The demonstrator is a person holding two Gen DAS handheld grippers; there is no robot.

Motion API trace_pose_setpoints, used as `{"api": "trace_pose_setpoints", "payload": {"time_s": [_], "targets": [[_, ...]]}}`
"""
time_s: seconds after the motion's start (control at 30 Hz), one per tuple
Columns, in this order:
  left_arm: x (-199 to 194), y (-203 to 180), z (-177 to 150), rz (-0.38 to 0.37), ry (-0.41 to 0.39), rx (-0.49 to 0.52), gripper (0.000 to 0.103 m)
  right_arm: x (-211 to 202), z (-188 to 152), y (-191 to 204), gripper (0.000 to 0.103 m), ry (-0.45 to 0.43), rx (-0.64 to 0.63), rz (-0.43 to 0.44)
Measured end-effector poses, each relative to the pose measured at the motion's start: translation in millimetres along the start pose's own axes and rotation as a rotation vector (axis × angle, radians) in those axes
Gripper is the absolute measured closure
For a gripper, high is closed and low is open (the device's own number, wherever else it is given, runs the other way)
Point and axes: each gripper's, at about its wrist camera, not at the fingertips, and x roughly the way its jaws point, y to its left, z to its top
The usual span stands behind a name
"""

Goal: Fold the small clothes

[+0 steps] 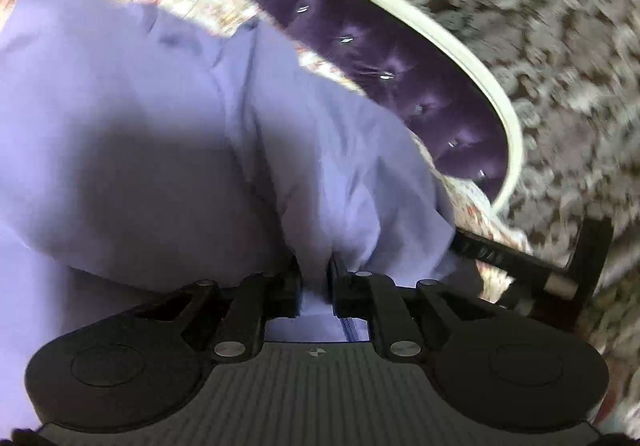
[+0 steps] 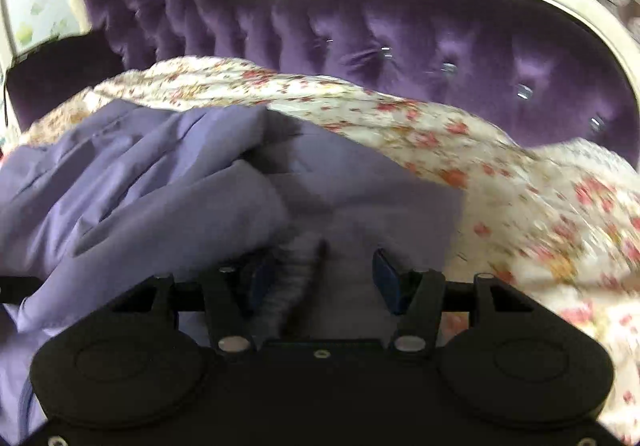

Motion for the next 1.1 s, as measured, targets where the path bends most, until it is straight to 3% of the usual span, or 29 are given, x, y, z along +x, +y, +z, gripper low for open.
{"api": "trace_pose_setpoints", "payload": {"time_s": [0.07, 0.17, 0.27, 0.33, 0.5, 0.63, 0.67, 0.7, 0.77, 0.87, 1.1], "targets": [[-13.1, -5.6, 2.3, -0.005, -0.017, 0.057, 0.070, -14.1, 0.1, -9.2, 0.041, -0.015, 0.039, -0.011], [-40.0, -13.6, 8.1, -0.026, -0.063, 0.133, 0.054, -35.4, 2.8, -22.8, 0.041, -0.061, 0.133, -0.017], [-62.8, -14.2, 18.4, 0.003, -0.164, 0.164, 0.045, -45.2, 8.3, -29.2, 0.041, -0.099, 0.274, 0.072], [-68.3, -6.1, 33.1, 0.013, -0.204, 0.109, 0.039, -46.3, 9.5, -25.6, 0.041, -0.103, 0.350, 0.154], [-51.3, 22.5, 66.3, 0.017, -0.164, -0.069, 0.038, -30.1, 18.2, 7.1, 0.041, -0.061, 0.382, 0.276], [-33.2, 31.0, 71.2, 0.041, -0.129, -0.107, 0.037, -12.1, 23.1, 35.6, 0.043, -0.005, 0.330, 0.302], [-32.0, 33.7, 70.8, 0.042, -0.121, -0.104, 0.037, -9.6, 22.7, 39.8, 0.052, 0.001, 0.313, 0.306], [-29.1, 34.4, 70.9, 0.043, -0.114, -0.103, 0.037, -8.4, 22.3, 42.5, 0.095, 0.002, 0.283, 0.298], [-25.0, 37.0, 70.8, 0.036, -0.104, -0.110, 0.037, -6.5, 18.7, 38.9, 0.094, -0.003, 0.239, 0.238], [-14.2, 36.7, 72.3, 0.015, -0.095, -0.124, 0.037, 3.3, 6.4, 16.3, 0.094, 0.026, 0.268, 0.176], [18.2, 38.7, 81.9, -0.029, -0.055, -0.217, 0.036, 1.3, -3.7, 10.6, 0.093, 0.021, 0.262, 0.188]]}}
